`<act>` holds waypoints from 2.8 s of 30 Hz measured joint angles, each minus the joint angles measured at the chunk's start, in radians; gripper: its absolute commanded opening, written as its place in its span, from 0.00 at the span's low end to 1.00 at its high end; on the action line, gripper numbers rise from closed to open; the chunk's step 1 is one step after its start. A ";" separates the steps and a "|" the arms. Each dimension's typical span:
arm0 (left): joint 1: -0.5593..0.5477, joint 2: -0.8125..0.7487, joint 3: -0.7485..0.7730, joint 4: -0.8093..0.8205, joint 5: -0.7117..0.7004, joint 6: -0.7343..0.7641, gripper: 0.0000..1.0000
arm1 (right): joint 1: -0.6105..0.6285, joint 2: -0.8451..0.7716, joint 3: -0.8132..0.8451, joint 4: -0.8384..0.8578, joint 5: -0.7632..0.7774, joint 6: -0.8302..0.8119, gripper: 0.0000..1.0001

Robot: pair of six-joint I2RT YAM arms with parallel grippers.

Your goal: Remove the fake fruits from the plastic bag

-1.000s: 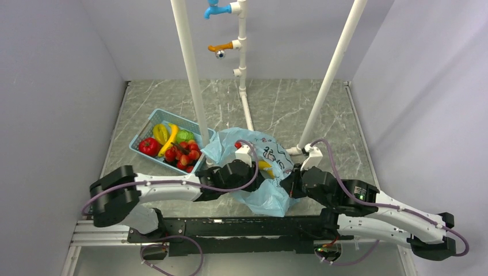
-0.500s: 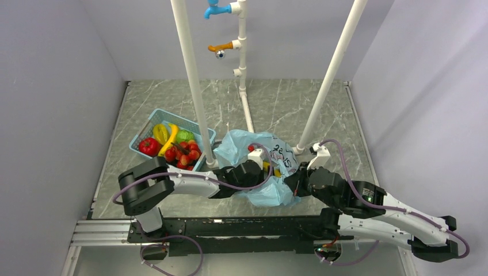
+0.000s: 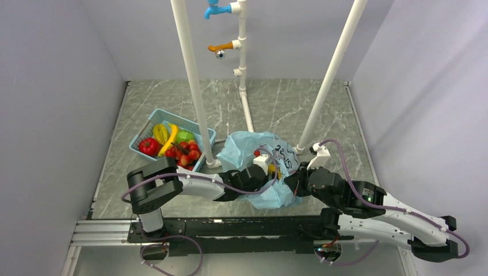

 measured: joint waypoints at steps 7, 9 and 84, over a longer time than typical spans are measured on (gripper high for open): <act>-0.007 0.038 0.013 0.008 0.003 0.000 0.78 | 0.000 0.000 0.000 0.001 0.000 0.000 0.00; -0.009 0.038 0.013 0.009 0.003 0.000 0.69 | 0.000 -0.002 0.000 0.001 0.000 0.000 0.00; 0.082 -0.931 -0.124 -0.222 -0.075 0.173 0.38 | 0.000 0.037 -0.117 0.041 0.032 0.013 0.00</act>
